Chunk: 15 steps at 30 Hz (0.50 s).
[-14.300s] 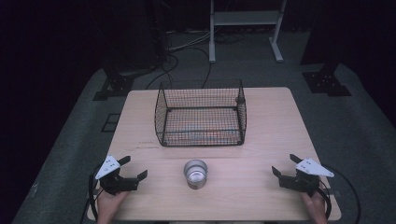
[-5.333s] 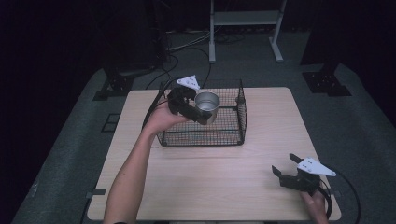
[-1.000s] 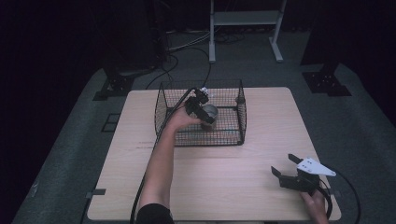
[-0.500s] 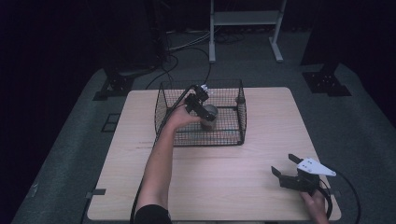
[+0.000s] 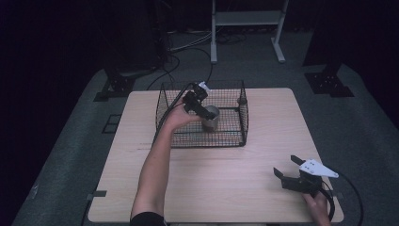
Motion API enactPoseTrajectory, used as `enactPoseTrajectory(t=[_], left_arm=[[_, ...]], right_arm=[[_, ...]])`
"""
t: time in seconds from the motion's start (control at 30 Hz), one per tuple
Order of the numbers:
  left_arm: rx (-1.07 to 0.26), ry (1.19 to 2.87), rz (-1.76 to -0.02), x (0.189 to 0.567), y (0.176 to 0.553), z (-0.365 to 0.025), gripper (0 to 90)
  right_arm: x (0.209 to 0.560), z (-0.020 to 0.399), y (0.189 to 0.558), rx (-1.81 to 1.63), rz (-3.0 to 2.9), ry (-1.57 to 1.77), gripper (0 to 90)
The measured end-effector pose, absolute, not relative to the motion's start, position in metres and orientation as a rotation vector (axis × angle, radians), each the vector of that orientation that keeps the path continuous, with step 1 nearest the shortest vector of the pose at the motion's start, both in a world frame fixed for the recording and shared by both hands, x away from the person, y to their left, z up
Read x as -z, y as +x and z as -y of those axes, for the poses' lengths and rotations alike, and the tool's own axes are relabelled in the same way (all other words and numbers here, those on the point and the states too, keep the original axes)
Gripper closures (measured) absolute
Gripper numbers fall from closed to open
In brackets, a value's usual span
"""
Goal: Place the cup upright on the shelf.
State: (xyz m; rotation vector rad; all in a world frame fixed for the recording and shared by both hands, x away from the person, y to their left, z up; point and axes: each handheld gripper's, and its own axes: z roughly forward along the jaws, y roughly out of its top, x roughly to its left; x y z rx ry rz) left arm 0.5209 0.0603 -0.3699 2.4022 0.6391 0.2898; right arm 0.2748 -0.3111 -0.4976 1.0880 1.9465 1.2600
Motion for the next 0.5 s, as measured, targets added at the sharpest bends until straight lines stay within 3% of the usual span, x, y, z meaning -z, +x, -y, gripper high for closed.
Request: enactPoseTrajectory(t=[0.5], left_arm=[[-0.295,2.31,-0.581,0.348,0.492,-0.074,3.4]], right_arm=[[0.498,0.31,0.274,-1.239,-1.939,1.093,13.4]])
